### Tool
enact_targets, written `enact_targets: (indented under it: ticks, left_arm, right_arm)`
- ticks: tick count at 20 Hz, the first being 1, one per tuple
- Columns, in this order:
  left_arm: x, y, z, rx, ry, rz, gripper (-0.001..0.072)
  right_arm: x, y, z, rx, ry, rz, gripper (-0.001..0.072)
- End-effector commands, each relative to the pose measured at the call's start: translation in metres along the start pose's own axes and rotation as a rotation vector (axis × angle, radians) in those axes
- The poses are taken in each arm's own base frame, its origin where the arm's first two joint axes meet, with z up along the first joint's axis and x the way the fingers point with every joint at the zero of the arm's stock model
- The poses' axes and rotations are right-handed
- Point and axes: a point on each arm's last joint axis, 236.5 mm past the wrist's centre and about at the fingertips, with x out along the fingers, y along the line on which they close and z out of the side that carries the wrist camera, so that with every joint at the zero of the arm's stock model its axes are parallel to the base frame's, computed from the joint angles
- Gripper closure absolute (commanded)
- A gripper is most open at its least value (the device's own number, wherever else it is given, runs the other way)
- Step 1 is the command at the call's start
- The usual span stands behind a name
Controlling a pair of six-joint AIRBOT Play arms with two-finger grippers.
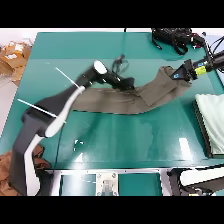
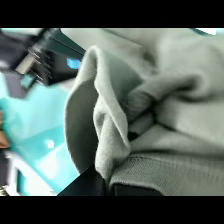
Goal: Fold the shirts.
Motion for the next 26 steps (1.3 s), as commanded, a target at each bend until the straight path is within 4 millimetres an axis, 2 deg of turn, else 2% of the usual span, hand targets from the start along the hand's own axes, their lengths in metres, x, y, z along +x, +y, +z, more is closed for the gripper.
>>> enact_targets:
  ticks: [1,4,6,8,11,12,13,14,15,16,17,19,22,24,26]
  left_arm:
    - [-0.105,-0.014,0.005,0.082,0.077,-0.031,0.0686]
    - [-0.202,0.018,0.019,0.074,0.009,0.086,0.0686]
    - [-0.257,0.04,0.023,0.047,-0.048,0.163,0.0686]
    - [-0.299,0.055,0.023,0.014,-0.096,0.199,0.0685]
    - [-0.333,0.076,0.019,-0.036,-0.133,0.226,0.0685]
    - [-0.338,0.083,0.019,-0.054,-0.146,0.229,0.0685]
    - [-0.34,0.091,0.017,-0.075,-0.15,0.232,0.0685]
    - [-0.339,0.097,0.014,-0.094,-0.145,0.231,0.0685]
    - [-0.336,0.1,0.01,-0.106,-0.133,0.228,0.0686]
    - [-0.334,0.103,0.007,-0.113,-0.123,0.229,0.0685]
    - [-0.334,0.104,0.005,-0.114,-0.117,0.231,0.0686]
    - [-0.334,0.103,0.006,-0.114,-0.117,0.23,0.0686]
    - [-0.334,0.104,0.006,-0.113,-0.121,0.231,0.0686]
    - [-0.334,0.104,0.007,-0.114,-0.121,0.231,0.0685]
    - [-0.334,0.103,0.006,-0.114,-0.121,0.231,0.0685]
  right_arm:
    - [0.025,0.055,0.013,-0.044,-0.007,0.092,0.0697]
    - [0.08,0.112,0.019,-0.1,0.005,0.112,0.0696]
    - [0.127,0.158,0.028,-0.144,-0.037,0.131,0.0697]
    - [0.186,0.2,0.032,-0.172,-0.08,0.159,0.0697]
    - [0.302,0.241,0.023,-0.163,-0.145,0.189,0.069]
    - [0.337,0.251,0.024,-0.135,-0.2,0.204,0.047]
    - [0.367,0.257,0.023,-0.095,-0.253,0.217,0.0182]
    - [0.383,0.254,0.025,-0.07,-0.286,0.213,0.0172]
    - [0.387,0.248,0.025,-0.066,-0.282,0.205,0.0172]
    - [0.38,0.24,0.029,-0.059,-0.262,0.201,0.0172]
    - [0.365,0.228,0.033,-0.046,-0.224,0.201,0.0172]
    - [0.321,0.196,0.046,-0.028,-0.154,0.189,0.0172]
    - [0.236,0.128,0.06,-0.005,-0.089,0.112,0.0172]
    - [0.186,0.085,0.06,0.042,-0.063,0.07,0.0173]
    - [0.156,0.033,0.052,0.119,-0.056,0.004,0.0172]
